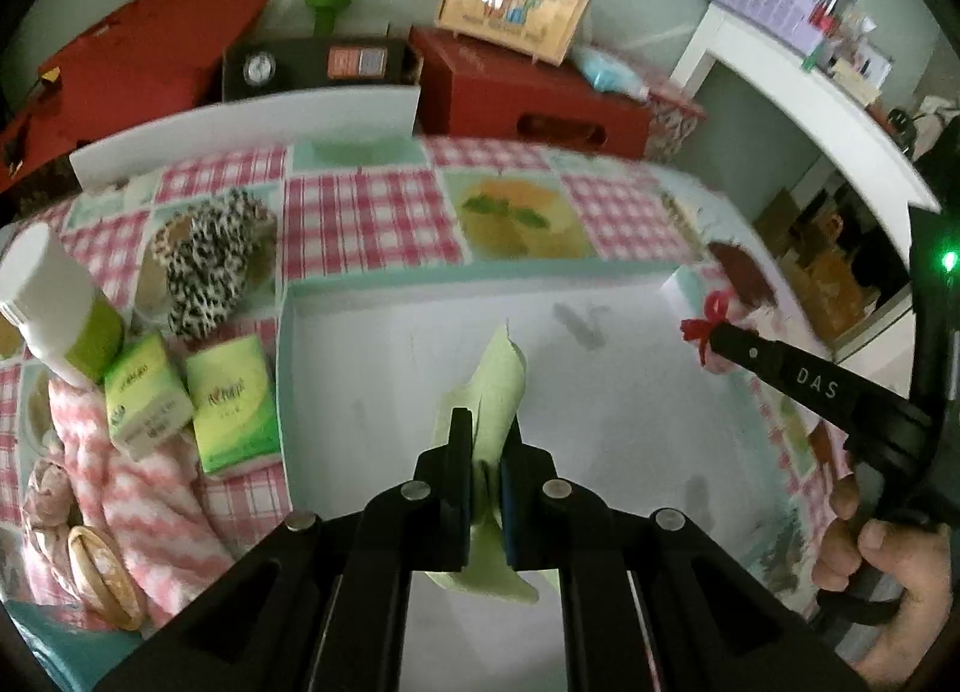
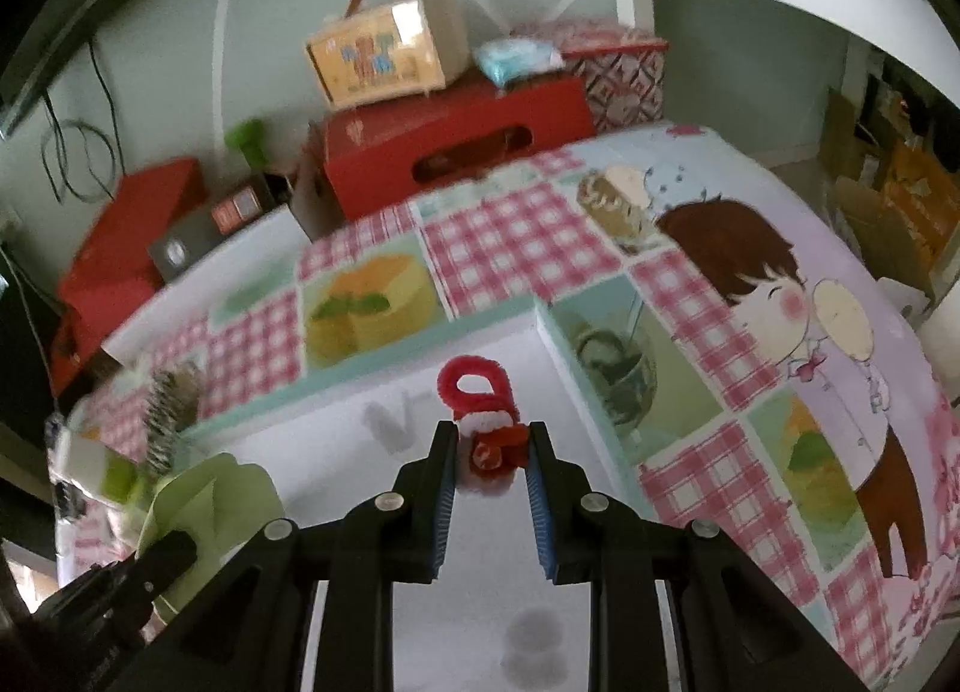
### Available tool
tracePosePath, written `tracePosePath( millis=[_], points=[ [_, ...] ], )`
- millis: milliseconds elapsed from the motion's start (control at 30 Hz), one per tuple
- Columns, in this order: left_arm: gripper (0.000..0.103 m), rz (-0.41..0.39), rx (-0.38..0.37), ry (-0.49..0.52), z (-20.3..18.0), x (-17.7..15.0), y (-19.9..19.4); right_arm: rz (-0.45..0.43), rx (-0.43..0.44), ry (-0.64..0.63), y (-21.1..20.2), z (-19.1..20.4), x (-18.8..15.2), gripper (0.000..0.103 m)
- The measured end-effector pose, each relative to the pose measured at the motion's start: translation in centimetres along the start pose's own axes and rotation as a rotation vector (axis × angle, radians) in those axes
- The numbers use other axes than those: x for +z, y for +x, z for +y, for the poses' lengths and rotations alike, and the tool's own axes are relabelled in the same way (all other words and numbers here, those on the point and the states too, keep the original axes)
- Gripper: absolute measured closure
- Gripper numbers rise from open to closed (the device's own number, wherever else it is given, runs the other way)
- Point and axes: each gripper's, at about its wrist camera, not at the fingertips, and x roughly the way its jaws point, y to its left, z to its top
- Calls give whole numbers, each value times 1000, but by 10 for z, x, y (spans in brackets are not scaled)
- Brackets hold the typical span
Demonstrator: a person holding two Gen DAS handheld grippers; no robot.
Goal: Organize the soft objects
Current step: 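Carry the green cloth and toy over the tray and open both tools, then move both tools back to the pile of soft items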
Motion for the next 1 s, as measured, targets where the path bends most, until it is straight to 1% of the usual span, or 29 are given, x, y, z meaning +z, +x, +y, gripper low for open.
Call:
tracePosePath(
  millis=[100, 133, 200, 233, 267, 300, 333, 367, 400, 433, 467, 500, 567, 600, 667, 700, 733, 767, 867, 1000],
  points=[
    [95, 46, 19, -20, 4, -3, 12, 46, -24, -35, 13, 11, -4, 77],
    [93, 61, 26, -28, 5, -4, 14, 55, -30, -39, 15, 13, -5, 76],
    [81, 79, 45, -33, 7, -4, 17, 67, -32, -43, 17, 16, -7, 76],
    [65, 81, 56, -31, 8, -4, 17, 74, -32, -44, 18, 17, -8, 76],
    [48, 81, 61, -32, 8, -3, 16, 82, -31, -46, 18, 18, -9, 73],
    [43, 75, 63, -35, 9, -2, 14, 87, -30, -50, 18, 19, -9, 71],
    [41, 68, 63, -37, 9, -2, 11, 92, -32, -56, 19, 21, -10, 63],
    [39, 66, 62, -35, 8, -1, 9, 96, -37, -62, 18, 23, -10, 53],
    [38, 65, 62, -31, 8, -1, 8, 98, -44, -69, 17, 25, -10, 49],
    [33, 64, 64, -28, 7, 0, 7, 97, -50, -75, 16, 26, -10, 44],
    [28, 62, 68, -23, 7, 0, 6, 97, -53, -79, 15, 27, -10, 43],
    [27, 61, 71, -20, 6, 1, 5, 96, -54, -84, 13, 28, -9, 42],
    [24, 52, 83, -11, 5, 2, 2, 94, -58, -96, 10, 31, -8, 31],
    [23, 47, 90, -9, 5, 2, 2, 93, -65, -102, 9, 31, -9, 29],
    [11, 27, 100, -9, 6, 3, -3, 93, -82, -109, 7, 33, -8, 19],
    [9, 18, 101, -12, 7, 3, -5, 92, -85, -111, 6, 33, -8, 16],
    [5, 9, 101, -15, 7, 4, -7, 87, -85, -114, 5, 33, -8, 7],
    [4, 0, 99, -18, 8, 4, -10, 80, -85, -115, 3, 32, -8, 0],
    [4, -14, 100, -19, 9, 5, -14, 60, -94, -109, -3, 31, -7, 0],
    [3, -14, 97, -26, 10, 5, -16, 65, -106, -94, -6, 29, -5, 0]
  ],
)
